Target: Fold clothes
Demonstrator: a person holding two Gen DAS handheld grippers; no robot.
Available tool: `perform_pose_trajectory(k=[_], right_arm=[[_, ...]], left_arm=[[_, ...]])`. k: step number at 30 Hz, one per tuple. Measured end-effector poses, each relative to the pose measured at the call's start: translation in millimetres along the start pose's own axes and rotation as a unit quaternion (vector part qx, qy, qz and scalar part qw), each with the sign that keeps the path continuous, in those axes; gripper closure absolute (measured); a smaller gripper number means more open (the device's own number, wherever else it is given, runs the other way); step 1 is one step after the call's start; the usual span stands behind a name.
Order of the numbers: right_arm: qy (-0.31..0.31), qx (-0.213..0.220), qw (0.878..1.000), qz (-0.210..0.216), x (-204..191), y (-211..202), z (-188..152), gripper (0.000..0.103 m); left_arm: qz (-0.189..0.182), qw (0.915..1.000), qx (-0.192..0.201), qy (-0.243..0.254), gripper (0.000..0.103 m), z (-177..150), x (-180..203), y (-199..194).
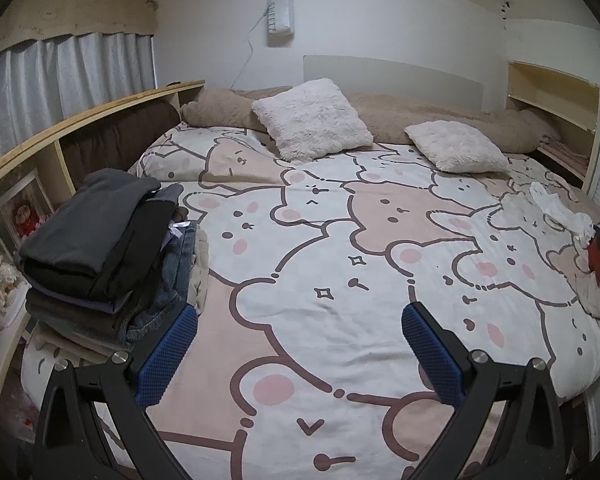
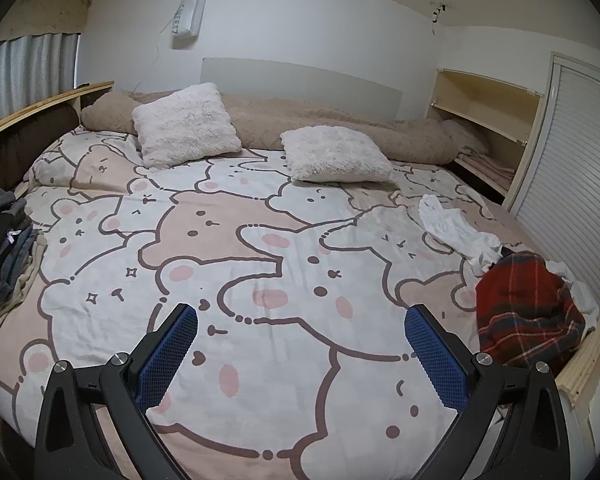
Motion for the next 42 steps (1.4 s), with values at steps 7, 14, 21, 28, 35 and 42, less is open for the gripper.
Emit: perform_pose_trajectory(k=[7, 14, 21, 28, 35, 42], right_arm=[[0.004, -0.007, 1.0, -0.006, 6, 4, 1, 0.0], [-0.001, -0.008, 1.0, -0.013, 17, 10, 4, 0.0], [0.0, -0.034, 0.999, -0.031, 71, 26, 14, 0.0], [0.021, -0.106, 0.99, -0.089, 182, 46, 28, 0.0], [-0.031, -0.194, 0.962, -0.191, 275, 75, 10, 0.0], [-0.111, -0.323, 0.906, -0.251, 324, 130, -55, 0.0]], left_arm=[[-0.004, 1.0, -0.002, -0.003, 0.0, -2, -1, 3], [-0.007, 1.0, 0.003, 0.0, 0.0, -2, 2, 4], [-0.011, 0.9999, -0.001, 0.007, 0.0, -2, 2, 8], [-0.012, 0.9999, 0.002, 0.0, 0.0, 1, 2, 11], [-0.029, 0.9995, -0.009, 0.003, 0.0, 3, 12, 24], [-0.031, 0.9994, -0.015, 0.007, 0.0, 5, 13, 30]])
Point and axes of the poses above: each gripper's, at about its wrist camera, not at the fingertips, and y roughly the way its jaws point, x to its right, z to its top, the point moved 9 cm from there along y, roughly the way its jaws point, and after that the axes turned 6 degrees about y, right-handed, at the moved point
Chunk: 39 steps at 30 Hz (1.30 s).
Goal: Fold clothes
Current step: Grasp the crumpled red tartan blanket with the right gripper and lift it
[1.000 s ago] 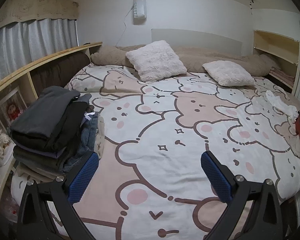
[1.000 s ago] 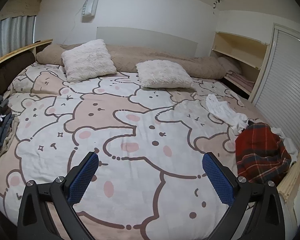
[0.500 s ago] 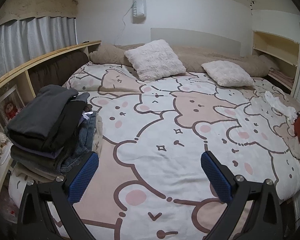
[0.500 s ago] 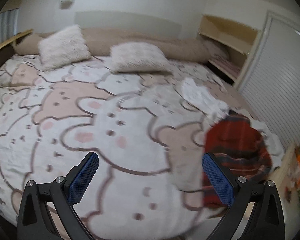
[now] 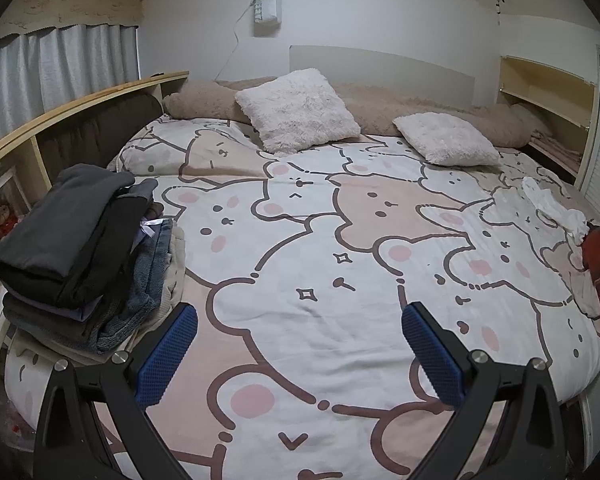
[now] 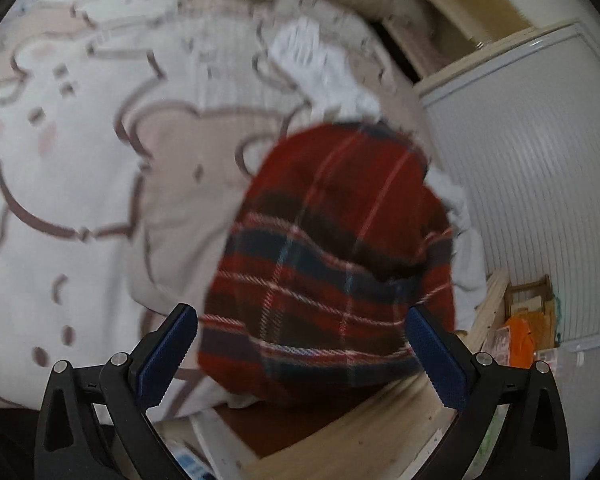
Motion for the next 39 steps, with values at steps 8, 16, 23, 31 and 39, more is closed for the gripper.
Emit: perform_pose_trajectory(k=[8, 16, 23, 31, 39], right_arm=[[-0.007, -0.094, 0.995, -0.032, 12, 45, -7, 0.049], [0.155, -0.074, 0.979, 0.113, 30, 20, -2, 0.094], [0.255, 0.01, 0.908, 0.332, -4, -77, 23, 0.095], [0.192, 0.084, 0.823, 0.527, -107, -236, 42, 0.095], [0.037, 0.068, 0.698, 0.712, -244, -359, 23, 0.095]], left_arm=[[-0.003, 1.0, -0.001, -0.001, 0.0, 2, -3, 1], [-0.009, 0.9998, 0.004, -0.015, 0.0, 6, -12, 0], [-0.021, 0.9992, 0.013, -0.032, 0.0, 5, -19, -6], [-0.029, 0.9982, 0.018, -0.049, 0.0, -3, -31, -13], [-0.067, 0.9969, 0.031, -0.027, 0.0, -7, -13, -22]])
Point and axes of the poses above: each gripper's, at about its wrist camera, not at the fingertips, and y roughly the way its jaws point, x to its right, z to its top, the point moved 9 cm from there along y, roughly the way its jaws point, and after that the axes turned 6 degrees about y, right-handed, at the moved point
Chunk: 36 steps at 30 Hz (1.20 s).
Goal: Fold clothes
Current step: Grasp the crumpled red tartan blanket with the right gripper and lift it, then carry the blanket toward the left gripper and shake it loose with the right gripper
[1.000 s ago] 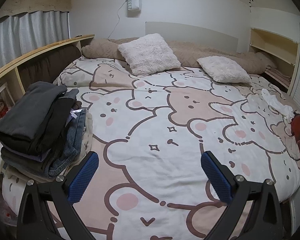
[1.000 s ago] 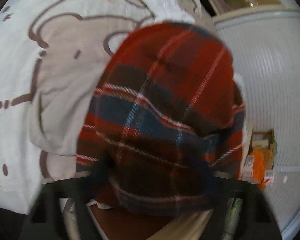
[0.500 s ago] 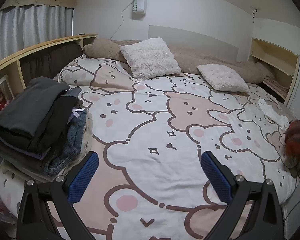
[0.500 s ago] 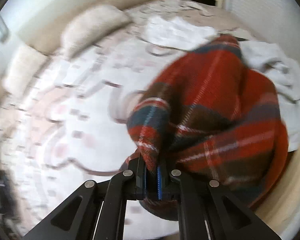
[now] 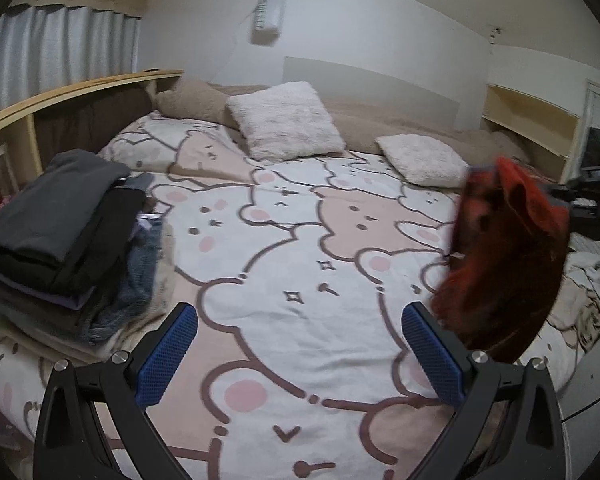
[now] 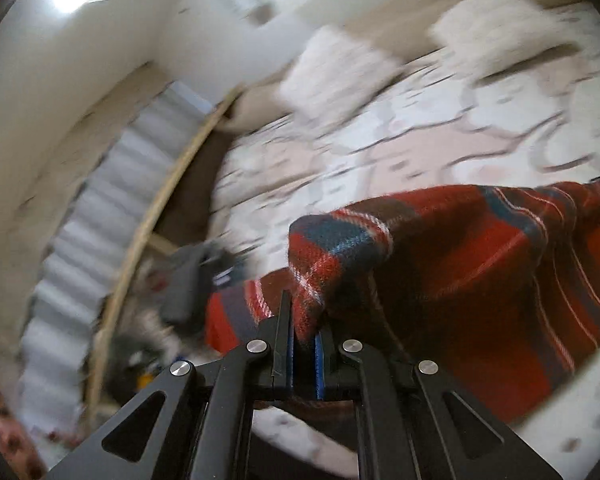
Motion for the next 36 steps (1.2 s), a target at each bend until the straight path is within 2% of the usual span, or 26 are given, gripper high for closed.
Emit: perform_pose_trajectory(k=[2, 6, 9, 11, 14, 18, 20, 21, 22, 24, 27, 29, 32, 35, 36], right_arm=[[0.026, -0.013, 0.999, 0.019, 15, 17, -12, 0.095], [0.128, -0.018, 0.991, 0.03, 90, 40, -25, 0.095], [0.175, -0.011, 0.984, 0.013, 133, 38, -42, 0.095], [0.184, -0.002, 0.983, 0.009, 145, 30, -46, 0.095], [0.176, 0.012, 0.984, -0.006, 153, 18, -49, 0.095], [0.126, 0.024, 0.989, -0.073, 156, 16, -49, 0.093], [0.098, 0.04, 0.989, -0.102, 153, 11, -50, 0.084], [0.087, 0.052, 0.989, -0.111, 150, 7, -49, 0.067], [0.076, 0.063, 0.988, -0.12, 147, 3, -48, 0.036], [0.061, 0.104, 0.986, -0.116, 139, -12, -43, 0.006], [0.049, 0.149, 0.982, -0.109, 125, -36, -36, 0.006], [0.026, 0.163, 0.981, -0.106, 111, -45, -37, 0.006], [-0.028, 0.15, 0.98, -0.126, 90, -38, -46, 0.007], [-0.075, 0.132, 0.973, -0.174, 86, -27, -59, 0.007], [-0.084, 0.127, 0.97, -0.187, 88, -24, -64, 0.01]], left_arm=[[-0.009, 0.9999, 0.0, 0.009, 0.0, -3, 9, 6], [-0.044, 0.9987, -0.015, 0.02, 0.0, -13, 37, 37], [-0.076, 0.9958, -0.028, 0.042, 0.0, -20, 70, 65], [-0.085, 0.9942, -0.033, 0.057, 0.0, -22, 88, 80], [-0.119, 0.9901, -0.042, 0.062, 0.0, -22, 120, 98], [-0.159, 0.9835, -0.031, 0.08, 0.0, -9, 162, 101], [-0.172, 0.9799, -0.019, 0.099, 0.0, -4, 182, 97], [-0.178, 0.978, -0.016, 0.108, 0.0, -2, 189, 96], [-0.184, 0.9766, -0.015, 0.109, 0.0, -2, 194, 95], [-0.198, 0.9737, -0.012, 0.113, 0.0, -1, 204, 93], [-0.219, 0.9689, -0.006, 0.116, 0.0, -1, 217, 89], [-0.23, 0.966, -0.003, 0.119, 0.0, -3, 225, 85], [-0.237, 0.9623, -0.003, 0.133, 0.0, -10, 236, 83], [-0.234, 0.9601, -0.002, 0.152, 0.0, -19, 239, 80], [-0.231, 0.9598, -0.002, 0.159, 0.0, -22, 237, 80]])
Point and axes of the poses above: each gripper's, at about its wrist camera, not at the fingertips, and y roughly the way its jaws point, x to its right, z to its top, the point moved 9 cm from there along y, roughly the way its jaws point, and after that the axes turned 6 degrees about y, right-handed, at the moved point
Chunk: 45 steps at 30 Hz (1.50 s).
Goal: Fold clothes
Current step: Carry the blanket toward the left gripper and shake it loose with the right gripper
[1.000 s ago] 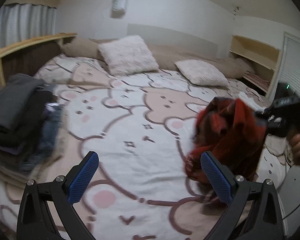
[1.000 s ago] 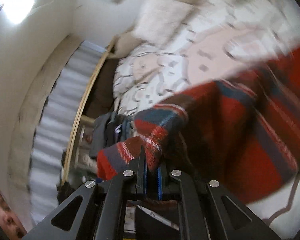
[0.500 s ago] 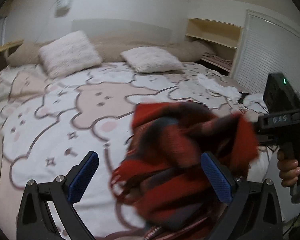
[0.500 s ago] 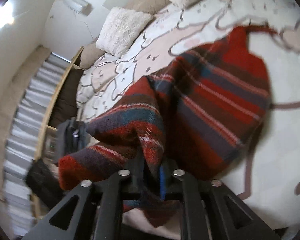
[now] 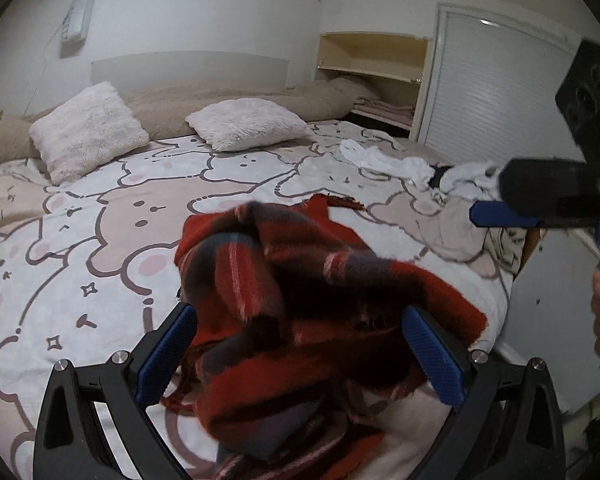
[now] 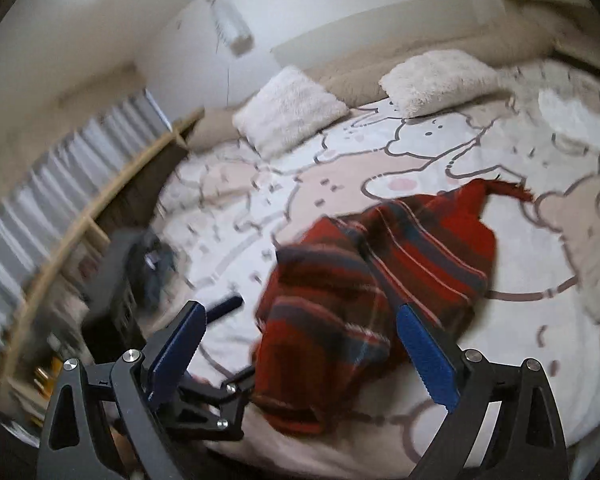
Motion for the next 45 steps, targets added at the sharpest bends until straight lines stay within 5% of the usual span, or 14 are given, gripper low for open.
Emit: perform_pose_trajectory(k=[11, 16, 19, 25, 34, 45], right_arm=[[-0.092, -0.048, 0.992, -0.071, -22, 45, -36, 0.028], [-0.089, -0.078, 0.988, -0.101, -4, 64, -43, 0.074], [-0.075, -0.067, 0.989, -0.104, 8, 53, -40, 0.092], [-0.054, -0.003, 0.989, -0.136, 30, 4, -11, 0.097], [-0.019, 0.118, 0.986, -0.12, 34, -79, 53, 0.099], [-0.033, 0.329, 0.932, -0.146, 24, -235, 149, 0.1]], left_arm=[[0.003, 0.9998, -0.009, -0.017, 0.0, -29, -14, -11], [0.012, 0.9998, -0.014, -0.007, 0.0, -41, -21, -21], [0.017, 0.9996, -0.016, -0.014, 0.0, -45, -32, -26], [0.046, 0.9986, 0.01, -0.025, 0.0, -26, -66, -34], [0.07, 0.9963, 0.048, 0.014, 0.0, 17, -84, -27], [0.035, 0.9952, 0.081, 0.042, 0.0, 65, -57, -6]])
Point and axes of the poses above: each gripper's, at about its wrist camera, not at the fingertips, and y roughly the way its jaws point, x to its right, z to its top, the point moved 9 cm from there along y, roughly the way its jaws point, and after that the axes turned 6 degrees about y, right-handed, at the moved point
